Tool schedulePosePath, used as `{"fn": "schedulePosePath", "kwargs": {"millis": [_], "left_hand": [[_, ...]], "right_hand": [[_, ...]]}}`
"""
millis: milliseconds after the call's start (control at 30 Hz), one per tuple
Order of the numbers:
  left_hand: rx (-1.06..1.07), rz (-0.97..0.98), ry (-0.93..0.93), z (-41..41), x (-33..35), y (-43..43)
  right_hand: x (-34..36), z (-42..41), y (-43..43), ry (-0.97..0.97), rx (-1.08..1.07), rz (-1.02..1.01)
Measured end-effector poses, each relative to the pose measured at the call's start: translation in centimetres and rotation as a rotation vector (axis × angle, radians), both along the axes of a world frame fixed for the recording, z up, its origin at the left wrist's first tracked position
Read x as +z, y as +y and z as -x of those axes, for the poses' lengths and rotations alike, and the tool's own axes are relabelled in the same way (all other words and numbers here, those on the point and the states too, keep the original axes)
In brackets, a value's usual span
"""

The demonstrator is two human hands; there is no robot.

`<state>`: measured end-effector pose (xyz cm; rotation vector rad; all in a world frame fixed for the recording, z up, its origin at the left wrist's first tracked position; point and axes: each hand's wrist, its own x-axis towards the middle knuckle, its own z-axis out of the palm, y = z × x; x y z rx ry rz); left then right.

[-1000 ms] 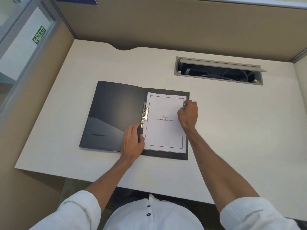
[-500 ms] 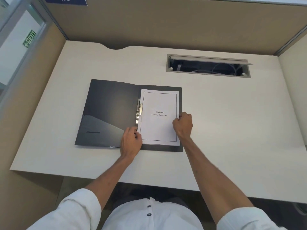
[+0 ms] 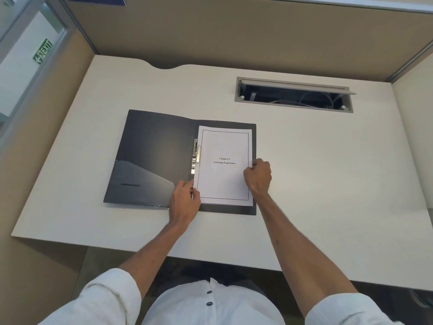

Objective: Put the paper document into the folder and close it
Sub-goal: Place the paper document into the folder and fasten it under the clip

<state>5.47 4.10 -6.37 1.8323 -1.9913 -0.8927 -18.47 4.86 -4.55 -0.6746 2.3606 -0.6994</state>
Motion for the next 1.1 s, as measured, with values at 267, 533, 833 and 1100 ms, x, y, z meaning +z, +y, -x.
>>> {"fn": "schedulePosePath", "kwargs": {"millis": [267,533,833,1100], "left_hand": [[0.01,-0.011,0.014,0.1,0.0,0.0],[0.076,0.036,-0.004,-0.2,0.3,-1.2],[-0.029,0.108,-0.094,0.0,1.3,-6.9],[-0.243,0.179,-0.167,1.3,2.2,-12.1]], "right_hand": [[0.4,0.0,-0.1,0.012,0.007,-0.026],[0.8,0.3,0.2,0.095,0.067,0.006],[1.8,-1.4,-2.5,0.243,0.796,-0.053],[1.6,-2.6,-4.0,0.287,0.897,-0.153]]}}
